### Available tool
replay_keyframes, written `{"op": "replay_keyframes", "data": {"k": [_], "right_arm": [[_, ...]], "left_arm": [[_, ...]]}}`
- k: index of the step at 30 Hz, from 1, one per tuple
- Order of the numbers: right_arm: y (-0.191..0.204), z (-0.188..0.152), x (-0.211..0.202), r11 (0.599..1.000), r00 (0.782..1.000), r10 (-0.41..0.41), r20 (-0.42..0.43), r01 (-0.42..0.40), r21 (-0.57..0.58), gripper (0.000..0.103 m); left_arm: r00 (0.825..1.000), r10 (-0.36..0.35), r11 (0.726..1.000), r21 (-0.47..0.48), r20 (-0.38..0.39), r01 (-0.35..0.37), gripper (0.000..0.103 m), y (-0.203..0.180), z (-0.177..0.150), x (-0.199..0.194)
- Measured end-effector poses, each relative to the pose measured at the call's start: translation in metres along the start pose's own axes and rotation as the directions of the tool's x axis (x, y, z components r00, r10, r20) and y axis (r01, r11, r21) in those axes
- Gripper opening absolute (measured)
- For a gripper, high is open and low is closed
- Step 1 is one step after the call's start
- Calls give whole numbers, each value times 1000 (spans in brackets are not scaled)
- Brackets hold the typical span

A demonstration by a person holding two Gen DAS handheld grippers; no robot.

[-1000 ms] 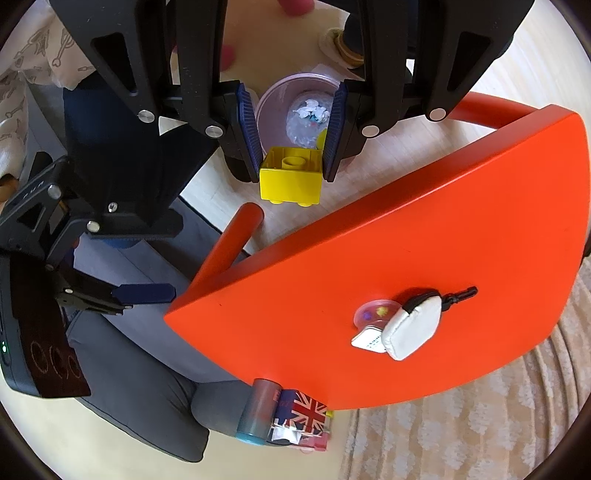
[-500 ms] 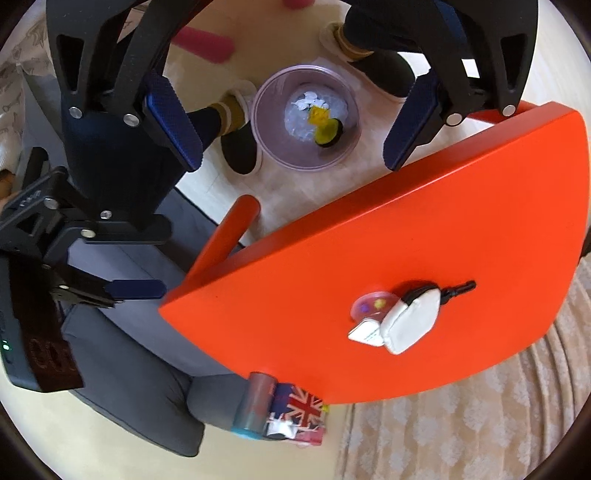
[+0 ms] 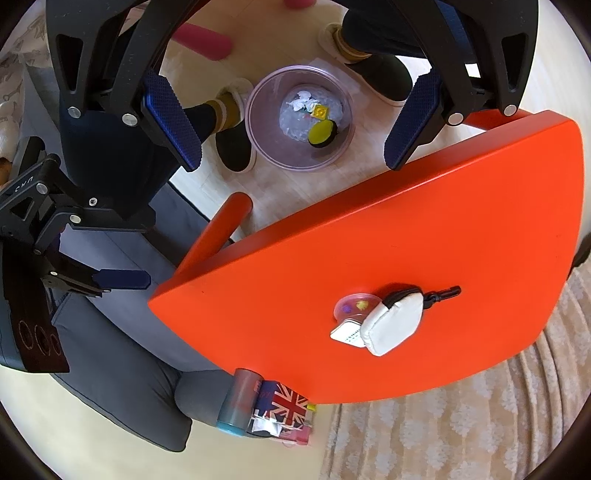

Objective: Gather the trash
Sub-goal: 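Carry the yellow block and clear cup over the bin and open both grippers, then move the left gripper to the white zip pouch and close on it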

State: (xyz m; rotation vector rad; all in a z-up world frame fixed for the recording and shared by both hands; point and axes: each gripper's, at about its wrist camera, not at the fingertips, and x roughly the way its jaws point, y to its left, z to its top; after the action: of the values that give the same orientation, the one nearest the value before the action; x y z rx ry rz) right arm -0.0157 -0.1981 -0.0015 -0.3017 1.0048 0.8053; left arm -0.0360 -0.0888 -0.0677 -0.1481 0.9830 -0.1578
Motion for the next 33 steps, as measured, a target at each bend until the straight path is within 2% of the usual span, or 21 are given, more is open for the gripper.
{"op": "replay_keyframes", "data": {"k": [10,20,33], "right_arm": [[0,10,0,1000,1000,2,14,-2,-2,97],[-4,37,-1,1000,999,2,45,-2,-8,97],[-9,63,14,1000,1000,-6,21,6,-17,97]], "left_arm": [[999,14,999,-33,32,-13,95,13,10,-7],[995,56,997,-49,84,-52,95,34,43,-14],[992,117,993,-18,49,-116,95,56,81,15]]}}
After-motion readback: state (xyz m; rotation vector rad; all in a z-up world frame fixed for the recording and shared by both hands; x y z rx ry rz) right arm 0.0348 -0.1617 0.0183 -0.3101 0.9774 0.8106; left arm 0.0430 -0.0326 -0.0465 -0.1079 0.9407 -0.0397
